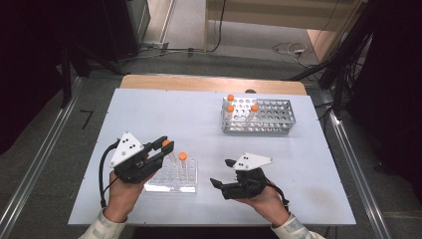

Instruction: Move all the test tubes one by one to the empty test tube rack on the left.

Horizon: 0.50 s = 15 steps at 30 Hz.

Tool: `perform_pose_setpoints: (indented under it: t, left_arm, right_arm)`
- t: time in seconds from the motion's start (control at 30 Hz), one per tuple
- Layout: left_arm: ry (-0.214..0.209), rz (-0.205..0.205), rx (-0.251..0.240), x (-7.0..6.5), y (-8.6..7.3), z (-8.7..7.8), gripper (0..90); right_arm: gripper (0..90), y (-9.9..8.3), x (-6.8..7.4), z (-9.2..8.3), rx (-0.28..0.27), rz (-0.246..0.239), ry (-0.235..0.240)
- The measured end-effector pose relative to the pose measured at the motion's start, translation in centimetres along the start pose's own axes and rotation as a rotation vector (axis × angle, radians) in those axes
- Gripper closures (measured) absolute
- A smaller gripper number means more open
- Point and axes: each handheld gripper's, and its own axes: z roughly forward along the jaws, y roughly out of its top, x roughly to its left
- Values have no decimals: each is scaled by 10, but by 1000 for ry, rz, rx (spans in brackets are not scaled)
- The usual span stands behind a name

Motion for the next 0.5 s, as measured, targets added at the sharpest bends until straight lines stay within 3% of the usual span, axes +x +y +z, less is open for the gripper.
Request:
perform_pose_setpoints:
  t: [0.5]
  left_arm:
    - [11, 11, 40, -1, -12, 10, 699]
  right_arm:
    - [224, 0, 0, -1, -2, 0, 2]
